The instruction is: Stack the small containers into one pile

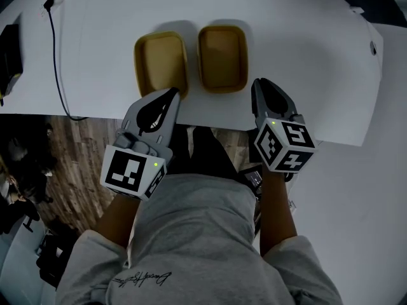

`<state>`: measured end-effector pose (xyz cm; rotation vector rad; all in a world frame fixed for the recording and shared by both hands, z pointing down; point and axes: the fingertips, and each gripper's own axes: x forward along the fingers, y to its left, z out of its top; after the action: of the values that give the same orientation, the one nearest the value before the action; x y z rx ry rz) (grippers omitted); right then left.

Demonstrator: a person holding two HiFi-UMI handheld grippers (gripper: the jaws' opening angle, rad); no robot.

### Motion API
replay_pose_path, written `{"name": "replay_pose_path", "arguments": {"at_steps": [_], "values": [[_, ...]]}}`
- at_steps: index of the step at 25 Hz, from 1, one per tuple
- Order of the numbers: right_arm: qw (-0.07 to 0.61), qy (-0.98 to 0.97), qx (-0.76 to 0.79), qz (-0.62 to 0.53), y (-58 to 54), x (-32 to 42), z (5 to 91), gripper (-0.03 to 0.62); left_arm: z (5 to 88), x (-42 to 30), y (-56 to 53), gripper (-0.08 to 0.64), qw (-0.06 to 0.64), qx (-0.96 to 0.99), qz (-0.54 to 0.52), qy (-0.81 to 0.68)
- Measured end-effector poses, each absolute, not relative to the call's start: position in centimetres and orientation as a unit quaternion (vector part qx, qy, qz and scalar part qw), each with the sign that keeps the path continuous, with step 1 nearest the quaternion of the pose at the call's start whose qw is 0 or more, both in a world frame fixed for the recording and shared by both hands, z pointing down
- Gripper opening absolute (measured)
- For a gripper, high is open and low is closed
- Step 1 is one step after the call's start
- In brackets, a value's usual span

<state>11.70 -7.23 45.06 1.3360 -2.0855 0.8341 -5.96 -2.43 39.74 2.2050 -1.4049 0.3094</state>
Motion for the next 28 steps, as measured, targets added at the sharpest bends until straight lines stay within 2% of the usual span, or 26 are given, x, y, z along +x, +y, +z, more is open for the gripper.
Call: {"name": "replay_pose_path", "arguments": {"at_steps": [14, 28], "values": [[0.281, -0.767, 0.471, 0.334, -8.4, 10.6, 49.1, 0.118, 41.7, -6.4, -1.5, 0.002, 0.267, 0.8, 0.124, -0.523], [0.296, -0.761, 0.461, 0.348, -9.2, 9.8, 51.3, 0.11, 42.5, -7.1, -1.4, 0.002, 0.274, 0.792, 0.125, -0.53]]}}
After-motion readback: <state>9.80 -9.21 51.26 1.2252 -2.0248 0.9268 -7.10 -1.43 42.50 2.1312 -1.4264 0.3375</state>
